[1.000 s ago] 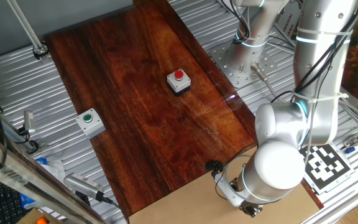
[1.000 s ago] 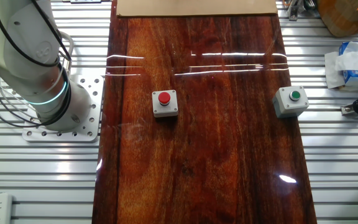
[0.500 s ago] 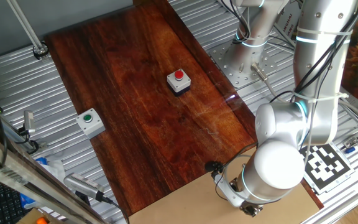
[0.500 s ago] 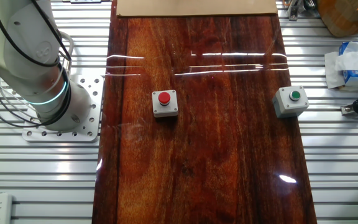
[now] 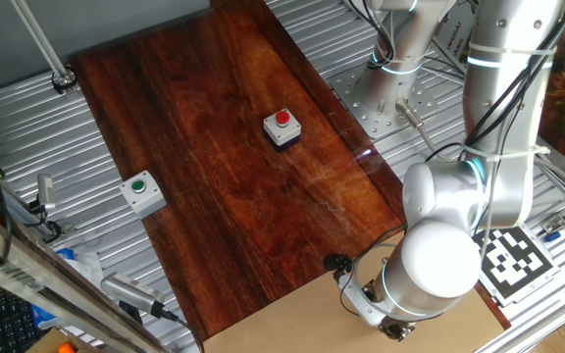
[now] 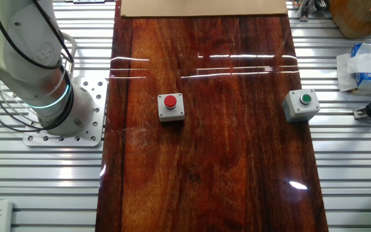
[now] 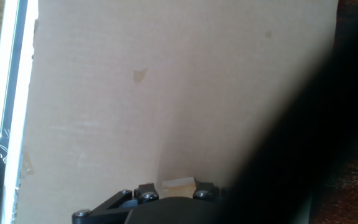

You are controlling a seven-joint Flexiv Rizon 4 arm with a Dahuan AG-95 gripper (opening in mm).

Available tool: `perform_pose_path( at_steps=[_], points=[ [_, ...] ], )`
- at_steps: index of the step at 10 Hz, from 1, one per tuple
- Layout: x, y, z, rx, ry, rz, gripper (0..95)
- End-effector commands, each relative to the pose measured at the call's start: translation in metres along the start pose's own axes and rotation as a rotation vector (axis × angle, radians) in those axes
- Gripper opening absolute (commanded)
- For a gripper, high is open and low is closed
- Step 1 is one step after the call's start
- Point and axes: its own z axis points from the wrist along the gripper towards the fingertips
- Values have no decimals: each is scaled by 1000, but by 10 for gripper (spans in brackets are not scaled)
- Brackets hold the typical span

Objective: Grab the block and place it at the designated location

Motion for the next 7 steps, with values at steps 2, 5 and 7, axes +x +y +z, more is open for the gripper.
perform_pose_path(
  at_steps=[2,5,7],
  points=[
    [0,0,0,-4,-1,0,380],
    [-1,-1,-9,-9,1,-4,380],
    [4,-6,-17,-14,3,-13,380]
  ],
)
